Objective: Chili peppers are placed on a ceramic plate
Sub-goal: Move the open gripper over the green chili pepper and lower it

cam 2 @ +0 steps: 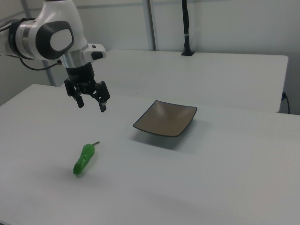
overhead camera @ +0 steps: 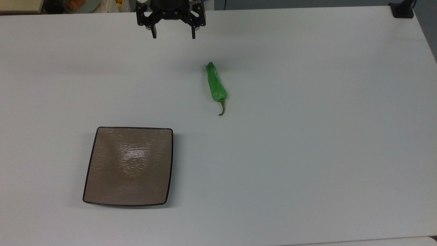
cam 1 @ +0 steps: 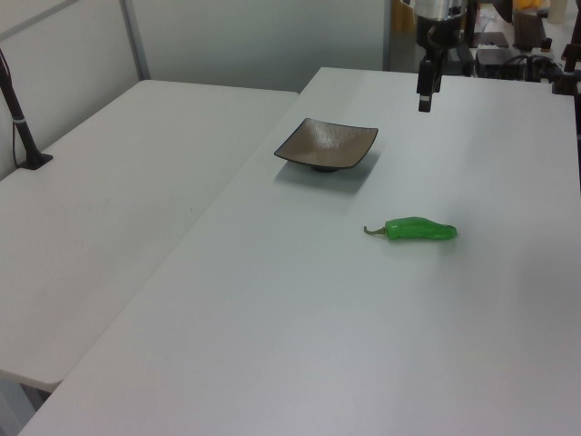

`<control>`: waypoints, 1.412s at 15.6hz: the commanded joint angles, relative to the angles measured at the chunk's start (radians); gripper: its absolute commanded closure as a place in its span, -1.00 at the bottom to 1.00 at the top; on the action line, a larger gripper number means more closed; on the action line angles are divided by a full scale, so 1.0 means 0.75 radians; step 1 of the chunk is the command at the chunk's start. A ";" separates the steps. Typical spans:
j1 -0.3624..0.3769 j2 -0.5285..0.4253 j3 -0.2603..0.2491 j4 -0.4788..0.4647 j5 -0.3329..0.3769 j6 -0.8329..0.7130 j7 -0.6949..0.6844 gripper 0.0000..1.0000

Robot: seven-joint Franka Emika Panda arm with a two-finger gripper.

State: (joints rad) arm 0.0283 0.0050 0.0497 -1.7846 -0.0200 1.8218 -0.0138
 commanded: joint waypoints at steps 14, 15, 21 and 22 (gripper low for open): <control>0.007 -0.031 -0.013 -0.063 0.014 0.064 -0.084 -1.00; 0.009 -0.029 -0.011 -0.065 0.018 0.070 -0.086 -1.00; 0.040 -0.029 0.007 -0.142 0.018 0.072 -0.155 -1.00; 0.044 -0.029 0.007 -0.159 0.018 0.074 -0.157 -1.00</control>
State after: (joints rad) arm 0.0373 0.0052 0.0553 -1.8413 -0.0199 1.8430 -0.0997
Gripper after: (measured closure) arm 0.000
